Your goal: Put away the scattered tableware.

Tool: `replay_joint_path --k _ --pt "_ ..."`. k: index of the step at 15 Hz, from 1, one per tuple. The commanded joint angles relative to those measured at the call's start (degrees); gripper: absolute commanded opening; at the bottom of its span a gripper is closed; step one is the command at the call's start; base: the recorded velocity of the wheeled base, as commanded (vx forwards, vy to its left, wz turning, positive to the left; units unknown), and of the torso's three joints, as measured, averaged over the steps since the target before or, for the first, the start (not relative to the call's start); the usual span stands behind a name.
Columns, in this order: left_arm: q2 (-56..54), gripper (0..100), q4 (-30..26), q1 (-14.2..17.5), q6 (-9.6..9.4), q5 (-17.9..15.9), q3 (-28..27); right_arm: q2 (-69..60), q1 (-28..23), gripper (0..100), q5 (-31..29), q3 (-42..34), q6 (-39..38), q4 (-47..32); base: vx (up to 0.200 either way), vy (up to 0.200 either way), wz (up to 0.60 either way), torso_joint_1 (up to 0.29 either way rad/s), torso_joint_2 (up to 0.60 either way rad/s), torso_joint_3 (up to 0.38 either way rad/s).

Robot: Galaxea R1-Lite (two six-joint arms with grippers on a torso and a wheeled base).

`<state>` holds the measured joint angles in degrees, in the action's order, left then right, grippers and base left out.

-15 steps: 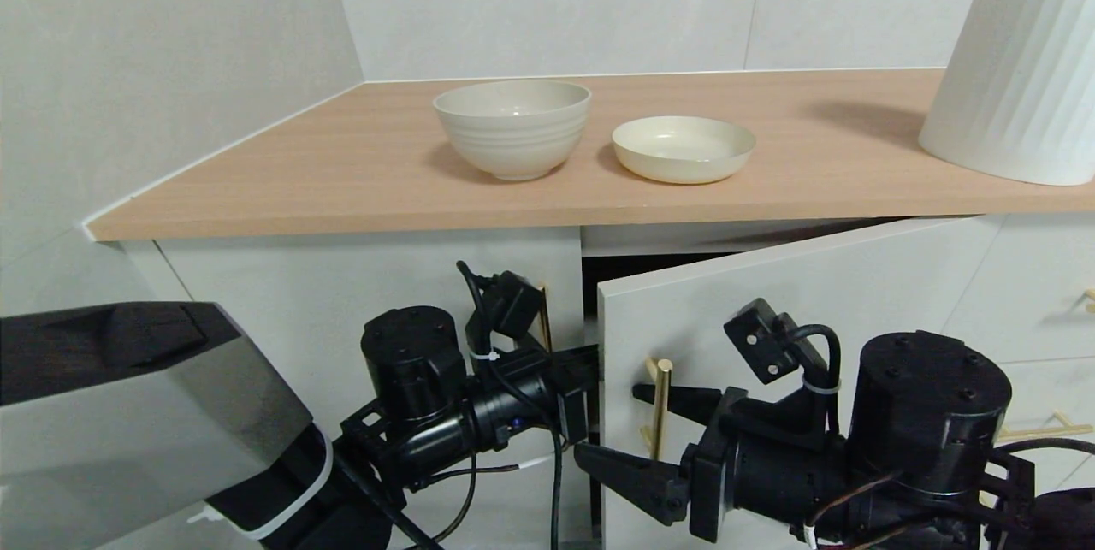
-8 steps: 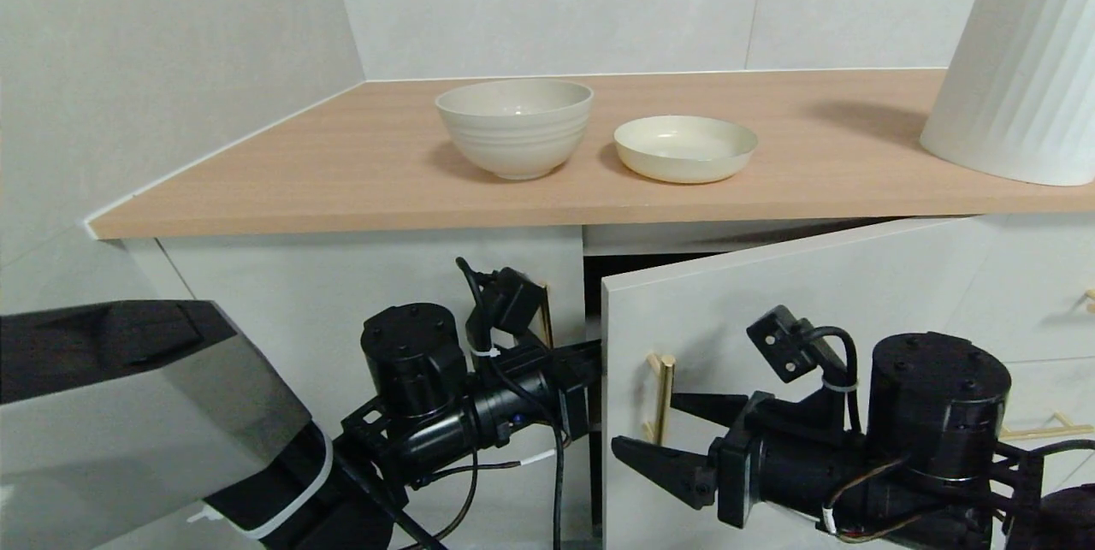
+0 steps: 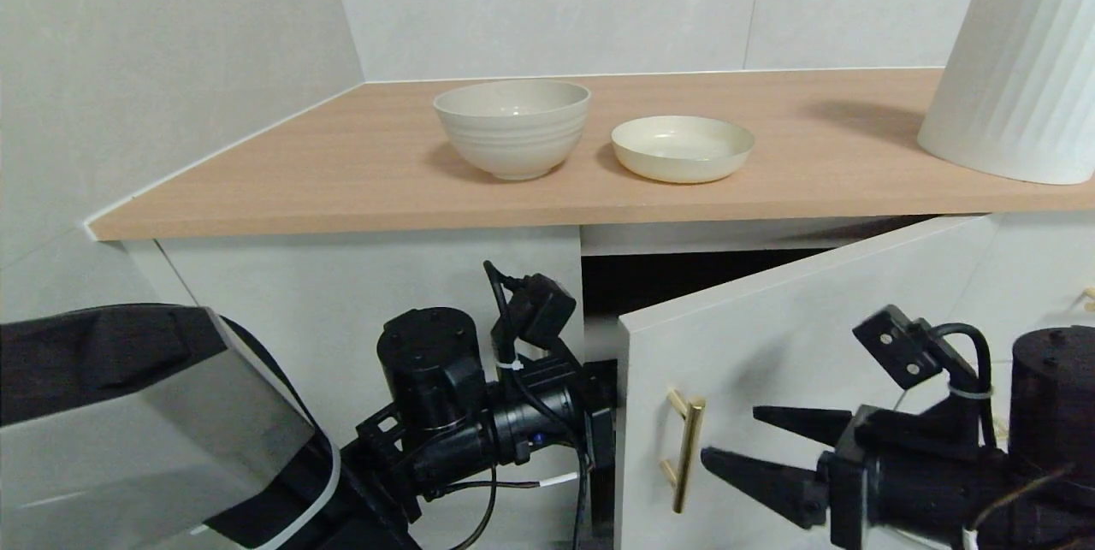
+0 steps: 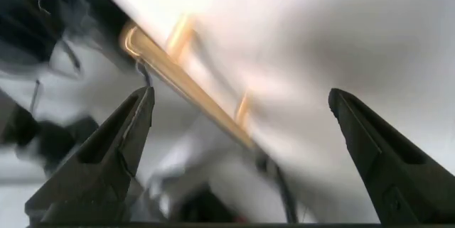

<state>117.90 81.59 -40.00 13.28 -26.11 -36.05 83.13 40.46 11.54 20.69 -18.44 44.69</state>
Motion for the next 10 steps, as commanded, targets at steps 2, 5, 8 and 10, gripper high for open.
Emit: replay_joint_path --k 2,5,8,10 --pt "-0.12 0 -0.2 0.27 1.14 1.33 -0.6 -16.15 3.66 100 1.02 -0.03 -0.19 -15.07 0.0 0.0 0.0 0.0 0.0 0.0" --pt "-0.03 0 -0.2 0.27 1.31 1.33 -0.87 -19.32 5.77 100 1.29 -0.38 -0.19 -20.26 0.0 0.0 0.0 0.0 0.0 0.0" --pt "-0.03 0 -0.91 0.27 1.4 1.33 -0.78 -18.88 6.82 100 1.46 -1.44 -0.19 -20.7 0.0 0.0 0.0 0.0 0.0 0.0" --pt "-0.56 0 -2.58 0.18 1.4 1.33 -1.31 -18.79 7.88 100 1.46 -1.44 -0.19 -20.78 0.0 0.0 0.0 0.0 0.0 0.0"
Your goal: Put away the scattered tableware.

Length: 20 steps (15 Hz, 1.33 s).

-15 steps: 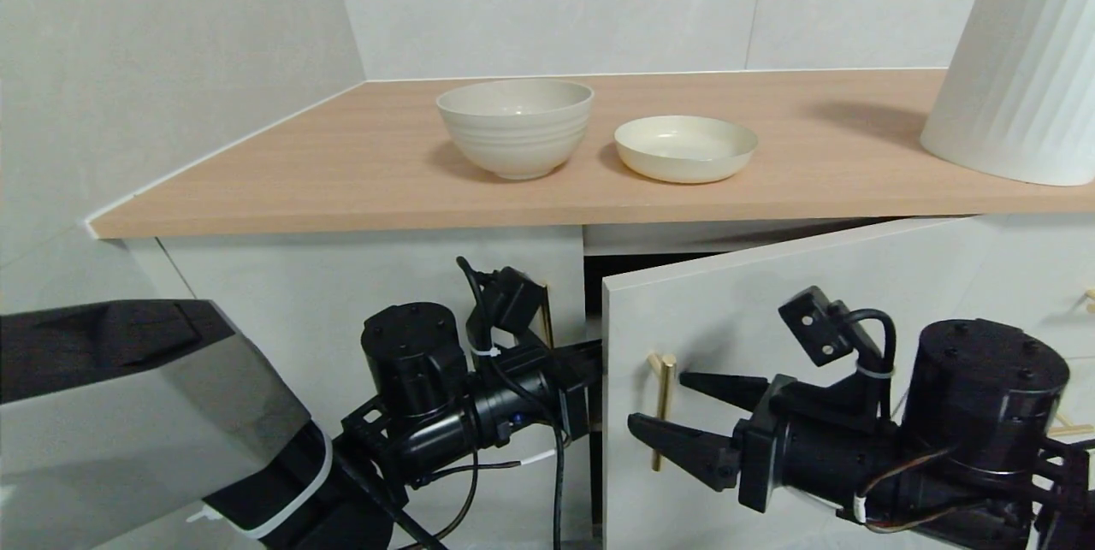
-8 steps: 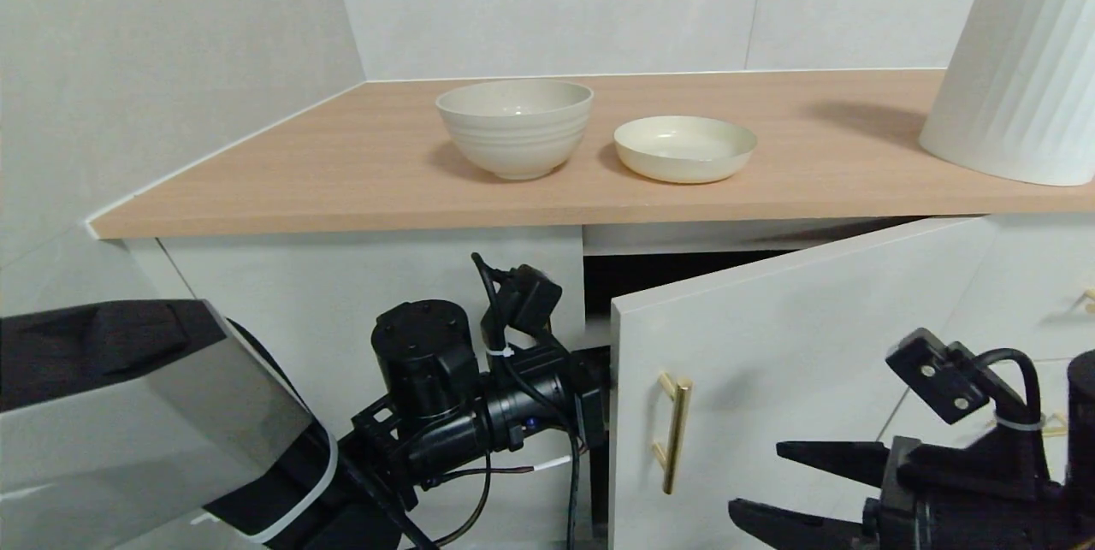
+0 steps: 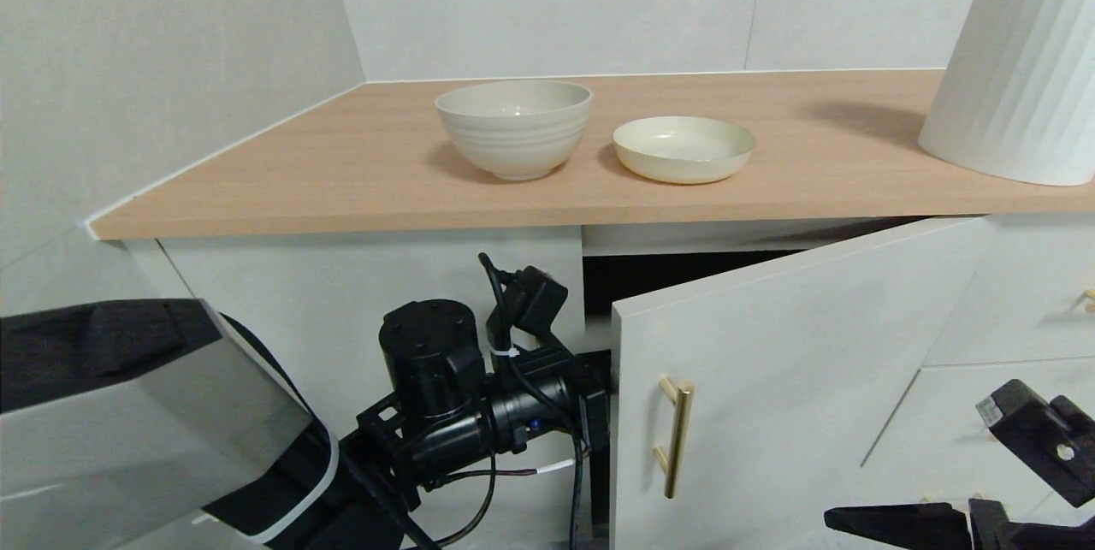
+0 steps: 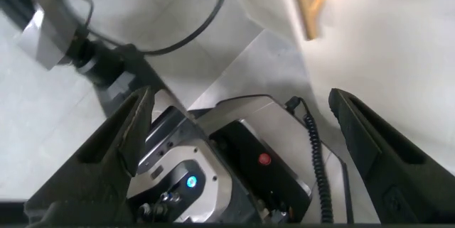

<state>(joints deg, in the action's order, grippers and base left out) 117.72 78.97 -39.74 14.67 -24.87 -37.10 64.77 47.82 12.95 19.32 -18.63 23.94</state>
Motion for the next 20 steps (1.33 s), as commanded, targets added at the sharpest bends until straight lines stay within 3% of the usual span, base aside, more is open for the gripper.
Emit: replay_joint_path --k 1,5,7,12,14,16,20 --pt "-0.57 0 -0.57 -0.34 0.01 0.08 -0.52 -0.26 0.6 100 0.06 -0.16 -0.01 -0.04 -0.2 0.0 0.0 0.007 0.01 -0.007" --pt "-0.74 0 -0.66 -0.51 0.01 0.08 -0.78 0.62 1.04 100 0.15 -0.51 0.08 -0.04 -0.2 0.0 0.0 0.006 0.0 0.004" --pt "-0.39 0 -0.75 -0.6 0.01 0.08 -1.31 0.53 1.13 100 0.41 -0.78 0.17 -0.04 0.0 0.0 0.0 0.0 0.0 0.0" --pt "-0.57 0 -6.99 -0.6 0.01 0.17 -5.71 0.53 1.13 100 0.41 -1.13 1.22 -0.04 0.0 0.0 0.0 0.0 0.0 0.0" --pt "-2.76 0 -13.4 -0.95 0.1 0.79 -9.66 0.45 1.13 100 0.41 -1.13 1.31 0.05 0.0 0.0 0.0 0.0 0.0 0.0" --pt "-4.7 0 -17.01 -1.74 0.01 1.23 -10.63 0.45 1.13 100 0.33 -1.13 1.31 0.05 -0.2 0.0 0.0 0.0 0.0 0.002" --pt "-4.7 0 -17.97 -2.8 0.01 2.02 -11.16 -0.08 1.13 100 0.33 -1.22 2.28 0.05 -0.2 0.0 0.0 0.005 0.0 0.001"
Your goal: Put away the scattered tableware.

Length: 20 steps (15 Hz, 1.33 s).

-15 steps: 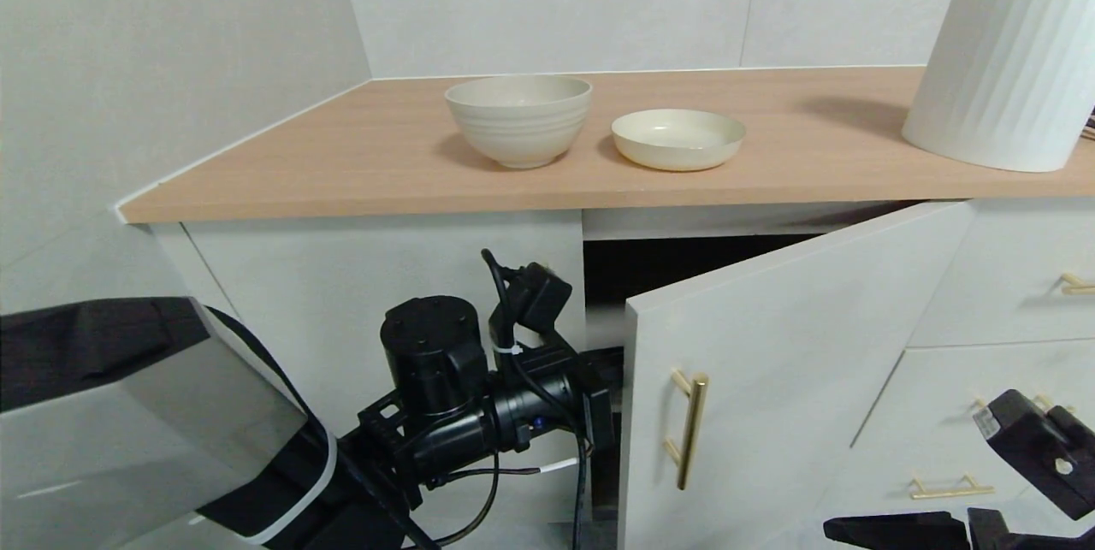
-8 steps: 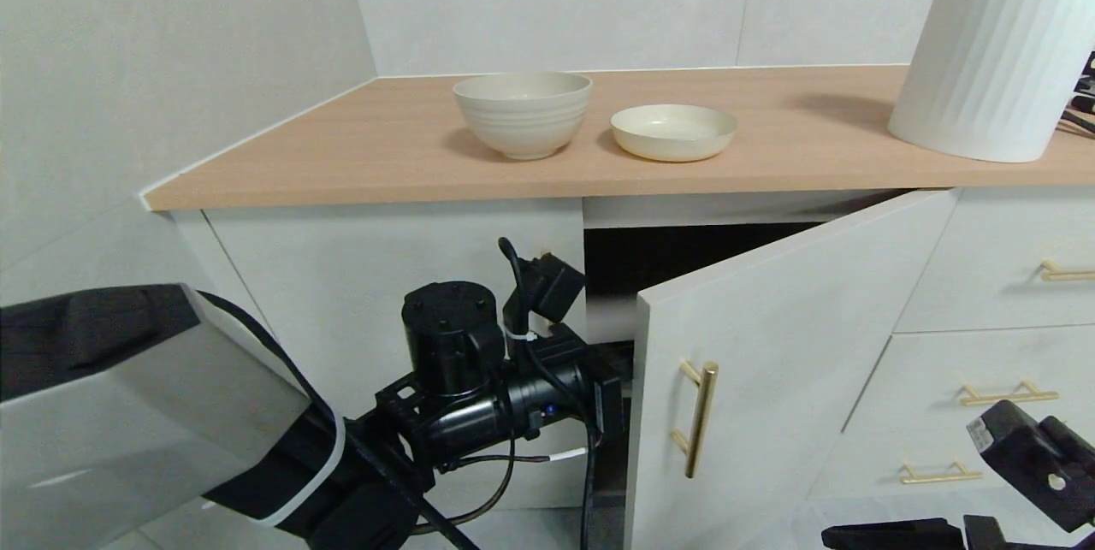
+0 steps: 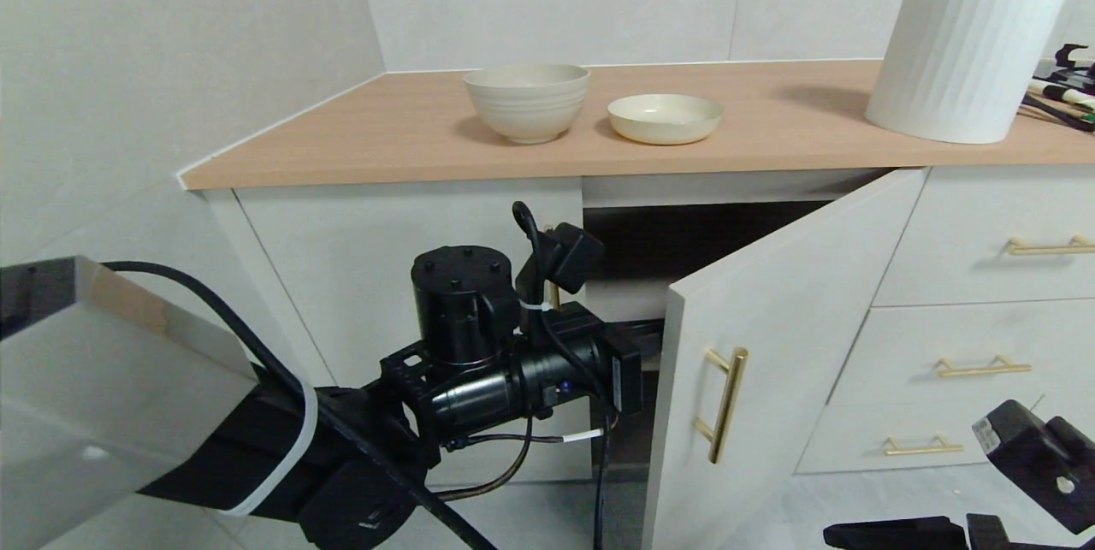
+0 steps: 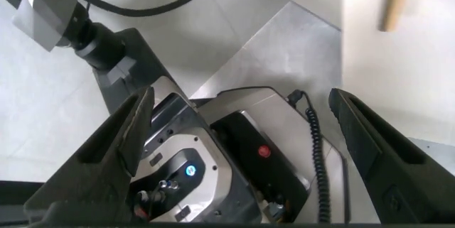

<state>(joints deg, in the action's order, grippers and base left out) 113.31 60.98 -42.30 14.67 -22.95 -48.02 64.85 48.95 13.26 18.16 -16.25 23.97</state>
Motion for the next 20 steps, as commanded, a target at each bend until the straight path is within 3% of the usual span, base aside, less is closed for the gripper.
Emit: replay_joint_path --k 1,4,7,12,18,20 --pt "0.07 0 0.02 -0.41 0.01 0.1 -0.67 -0.17 0.01 100 0.01 -0.41 1.22 0.03 0.0 0.0 0.0 0.0 0.0 0.0" --pt "2.18 0 -0.42 -0.68 0.01 0.28 -2.52 -0.25 0.01 100 -0.17 -0.41 2.19 0.03 0.0 0.0 0.0 0.0 0.0 0.0" --pt "3.32 0 -1.04 -1.03 0.01 2.92 -4.1 -0.52 -0.08 100 0.01 -0.41 2.19 0.03 0.0 0.0 0.0 0.0 0.0 0.0" --pt "3.32 0 -1.12 -1.03 0.01 3.0 -4.36 -0.52 0.01 100 0.01 -0.41 2.19 0.03 -0.08 0.0 0.0 0.002 0.0 0.001" --pt "5.96 0 -4.11 -1.12 0.01 3.18 -9.2 -0.96 0.01 100 0.01 -0.41 2.19 0.03 -0.033 0.0 0.0 0.002 0.0 0.0" --pt "7.89 0 -5.17 -2.0 0.01 6.08 -11.4 -0.96 0.01 100 0.01 -0.32 2.19 0.03 0.0 0.0 0.0 0.0 0.0 0.0"
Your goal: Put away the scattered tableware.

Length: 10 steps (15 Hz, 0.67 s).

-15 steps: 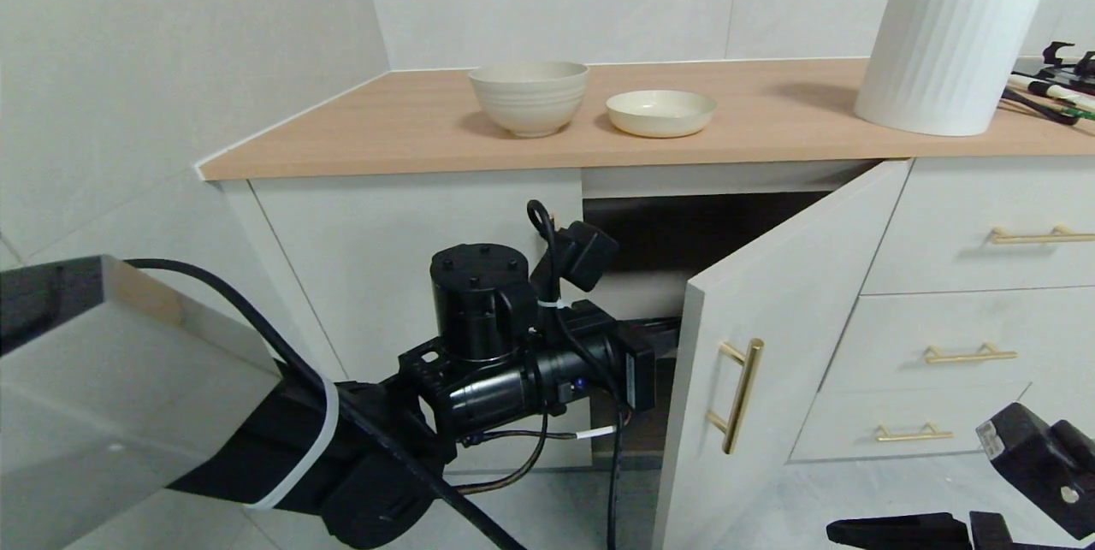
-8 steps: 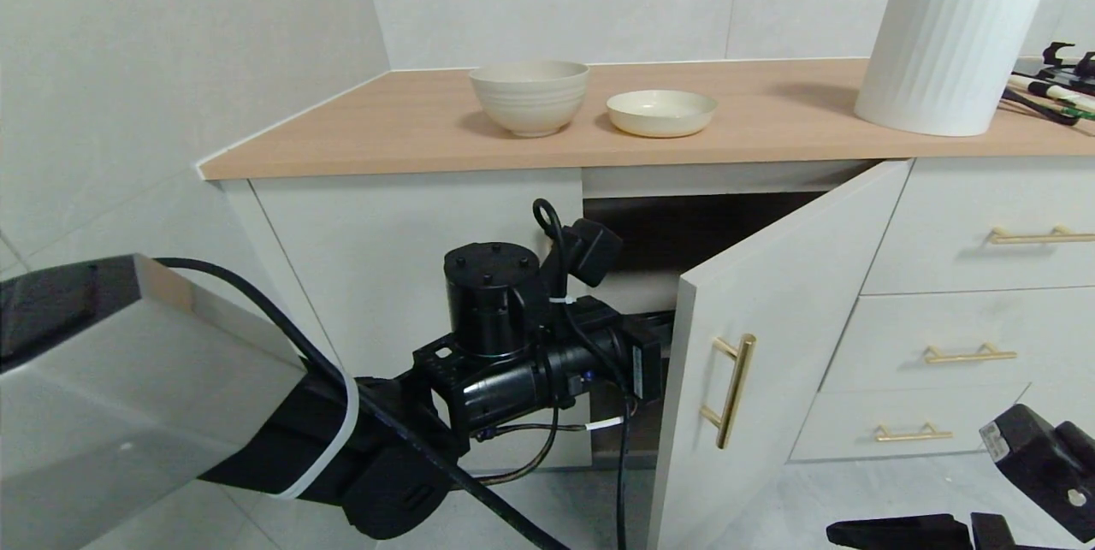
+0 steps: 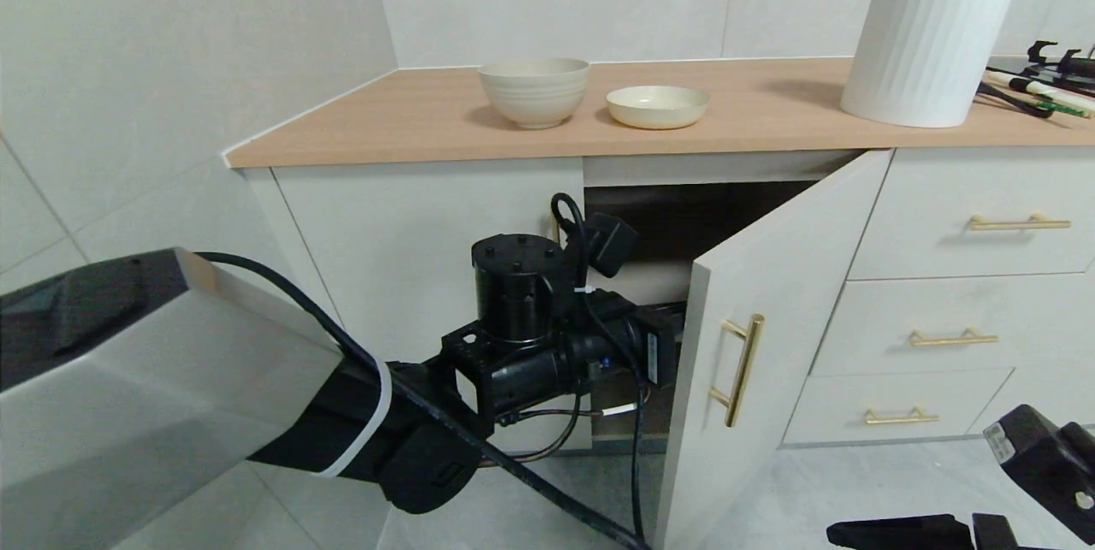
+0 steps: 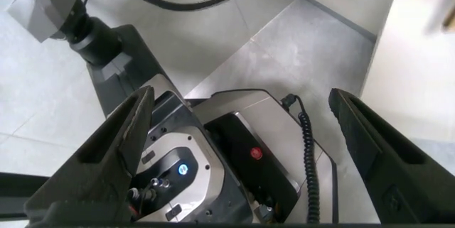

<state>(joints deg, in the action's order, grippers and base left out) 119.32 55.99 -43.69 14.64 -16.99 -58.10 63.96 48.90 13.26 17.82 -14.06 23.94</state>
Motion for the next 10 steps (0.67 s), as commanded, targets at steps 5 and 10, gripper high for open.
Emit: replay_joint_path --k 5,10 --pt "-0.67 0 -0.09 -9.92 -0.14 2.49 -1.67 -2.53 0.67 100 0.62 -0.33 1.14 0.05 0.0 0.0 0.0 0.0 0.0 0.0" --pt "-1.72 0 0.87 -19.06 -0.14 2.76 -2.28 -6.57 0.59 100 7.65 -2.18 5.62 0.05 0.0 0.0 0.0 0.0 0.0 0.0"
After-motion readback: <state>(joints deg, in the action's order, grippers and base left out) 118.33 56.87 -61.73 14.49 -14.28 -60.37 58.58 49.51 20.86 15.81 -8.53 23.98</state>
